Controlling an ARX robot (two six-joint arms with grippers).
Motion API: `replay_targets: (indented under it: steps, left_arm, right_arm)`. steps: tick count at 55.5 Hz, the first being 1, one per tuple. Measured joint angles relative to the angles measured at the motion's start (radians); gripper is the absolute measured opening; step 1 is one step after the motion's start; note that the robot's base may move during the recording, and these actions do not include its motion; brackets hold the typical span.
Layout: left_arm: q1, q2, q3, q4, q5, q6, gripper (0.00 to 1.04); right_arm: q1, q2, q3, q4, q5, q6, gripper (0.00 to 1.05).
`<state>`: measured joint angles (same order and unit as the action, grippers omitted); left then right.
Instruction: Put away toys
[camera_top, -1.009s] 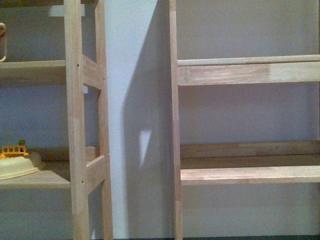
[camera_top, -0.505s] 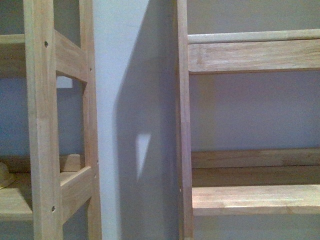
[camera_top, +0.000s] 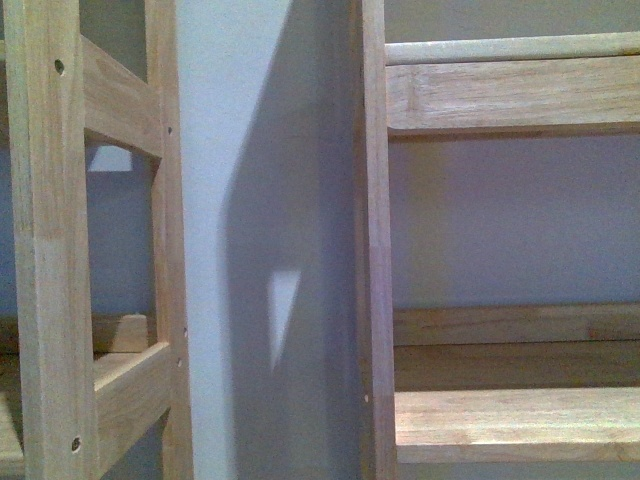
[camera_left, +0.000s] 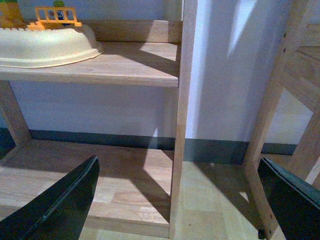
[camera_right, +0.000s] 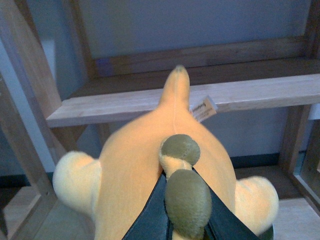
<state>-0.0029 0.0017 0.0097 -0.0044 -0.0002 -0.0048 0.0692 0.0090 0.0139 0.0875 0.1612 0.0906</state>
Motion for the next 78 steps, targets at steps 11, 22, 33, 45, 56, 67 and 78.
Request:
replay_targets:
  steps: [11, 22, 33, 45, 56, 67, 78]
  left_arm:
    - [0.0, 0.0, 0.0, 0.0, 0.0, 0.0, 0.98]
    - [0.0, 0.0, 0.0, 0.0, 0.0, 0.0, 0.98]
    - [0.0, 0.0, 0.0, 0.0, 0.0, 0.0, 0.98]
    - [0.0, 0.0, 0.0, 0.0, 0.0, 0.0, 0.98]
    - [0.0, 0.0, 0.0, 0.0, 0.0, 0.0, 0.98]
    - [0.0, 0.0, 0.0, 0.0, 0.0, 0.0, 0.98]
    - [0.0, 0.0, 0.0, 0.0, 0.0, 0.0, 0.98]
  right_arm:
    - [0.076, 0.109, 0.04, 0.064, 0.146, -0.089, 0.06]
    - [0.095, 0.267, 0.282, 0.085, 0.202, -0.199, 0.06]
    - [0.088, 0.425, 0.579, 0.103, 0.185, -0.278, 0.06]
    - [-0.028, 0.558, 0.838, 0.075, 0.101, -0.297, 0.06]
    - [-0.196, 0.683, 1.058, 0.039, -0.072, -0.266, 0.06]
    - [-0.488, 0.872, 1.299, 0.066, -0.345, -0.105, 0.06]
    - [-0.471, 1.106, 1.487, 0.081, -0.359, -0.05, 0.06]
